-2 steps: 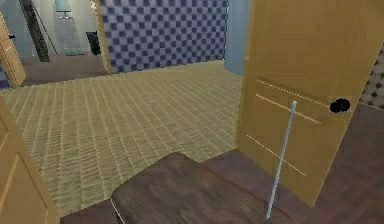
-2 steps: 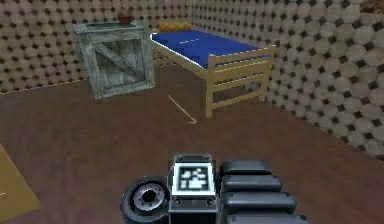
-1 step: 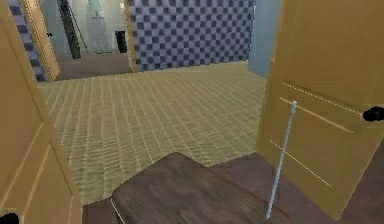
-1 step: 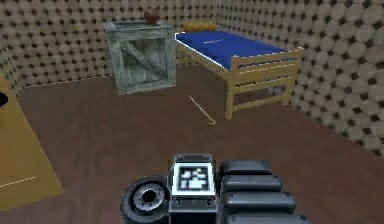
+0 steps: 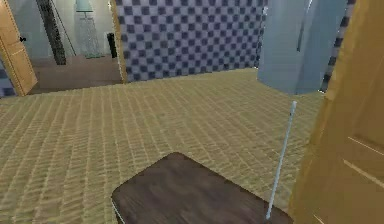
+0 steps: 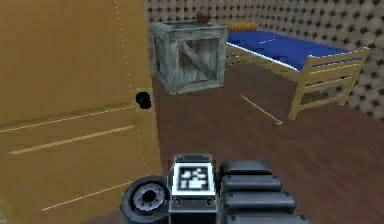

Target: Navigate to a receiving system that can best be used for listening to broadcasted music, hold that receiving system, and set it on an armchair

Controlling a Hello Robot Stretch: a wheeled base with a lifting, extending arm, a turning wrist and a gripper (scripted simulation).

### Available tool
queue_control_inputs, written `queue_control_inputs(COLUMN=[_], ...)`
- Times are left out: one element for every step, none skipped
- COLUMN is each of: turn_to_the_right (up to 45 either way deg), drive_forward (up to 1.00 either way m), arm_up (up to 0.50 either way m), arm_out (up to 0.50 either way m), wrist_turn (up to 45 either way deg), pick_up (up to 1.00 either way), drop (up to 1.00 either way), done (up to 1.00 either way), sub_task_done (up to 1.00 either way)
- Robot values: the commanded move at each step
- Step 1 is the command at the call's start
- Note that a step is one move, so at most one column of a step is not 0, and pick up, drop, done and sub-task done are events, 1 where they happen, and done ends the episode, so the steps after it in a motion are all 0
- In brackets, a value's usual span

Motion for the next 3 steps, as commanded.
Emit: queue_control_inputs(turn_to_the_right=[-27.0,0.0,0.0], drive_forward=[0.00,1.00,1.00], arm_up=[0.00,0.00,0.00], arm_out=[0.00,0.00,0.00], wrist_turn=[0.0,0.0,0.0], pick_up=[0.00,0.00,0.00], drop=[0.00,0.00,0.00], done=[0.00,0.00,0.00], sub_task_done=[0.00,0.00,0.00])
